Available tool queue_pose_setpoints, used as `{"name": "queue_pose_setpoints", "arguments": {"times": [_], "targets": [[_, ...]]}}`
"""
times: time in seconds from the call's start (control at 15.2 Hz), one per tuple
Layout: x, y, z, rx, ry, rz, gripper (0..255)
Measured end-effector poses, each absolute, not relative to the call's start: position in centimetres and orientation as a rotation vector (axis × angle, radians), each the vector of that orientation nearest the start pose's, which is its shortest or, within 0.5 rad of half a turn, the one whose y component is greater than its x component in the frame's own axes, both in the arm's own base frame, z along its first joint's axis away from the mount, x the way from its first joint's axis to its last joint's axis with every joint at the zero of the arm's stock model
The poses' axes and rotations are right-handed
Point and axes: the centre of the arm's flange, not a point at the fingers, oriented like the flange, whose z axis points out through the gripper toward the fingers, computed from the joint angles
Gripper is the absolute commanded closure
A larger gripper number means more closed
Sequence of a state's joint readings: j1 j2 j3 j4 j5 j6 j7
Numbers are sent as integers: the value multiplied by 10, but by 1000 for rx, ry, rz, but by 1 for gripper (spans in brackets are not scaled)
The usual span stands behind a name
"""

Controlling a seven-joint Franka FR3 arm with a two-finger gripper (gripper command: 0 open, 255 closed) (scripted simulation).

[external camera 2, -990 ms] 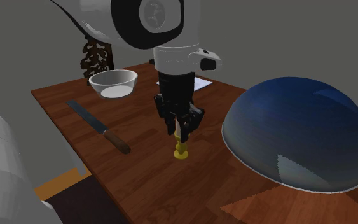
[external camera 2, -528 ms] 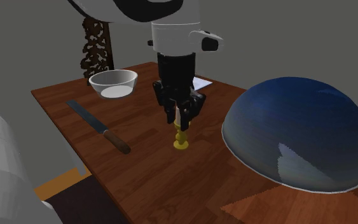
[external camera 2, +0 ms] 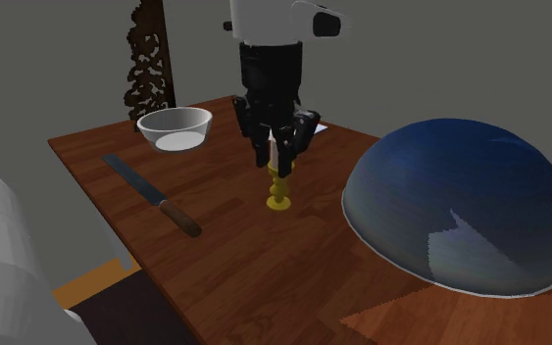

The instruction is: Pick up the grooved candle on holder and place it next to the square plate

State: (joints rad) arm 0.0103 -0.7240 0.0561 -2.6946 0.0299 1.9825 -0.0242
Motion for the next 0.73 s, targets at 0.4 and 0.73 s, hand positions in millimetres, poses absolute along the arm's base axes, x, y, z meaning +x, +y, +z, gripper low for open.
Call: {"name": "queue_pose_setpoints", "arguments": {"times": [0.4, 0.73], "targets": [[327, 22, 474, -3149, -102, -18, 255], [327, 23, 502, -3149, -102, -18, 255]]}}
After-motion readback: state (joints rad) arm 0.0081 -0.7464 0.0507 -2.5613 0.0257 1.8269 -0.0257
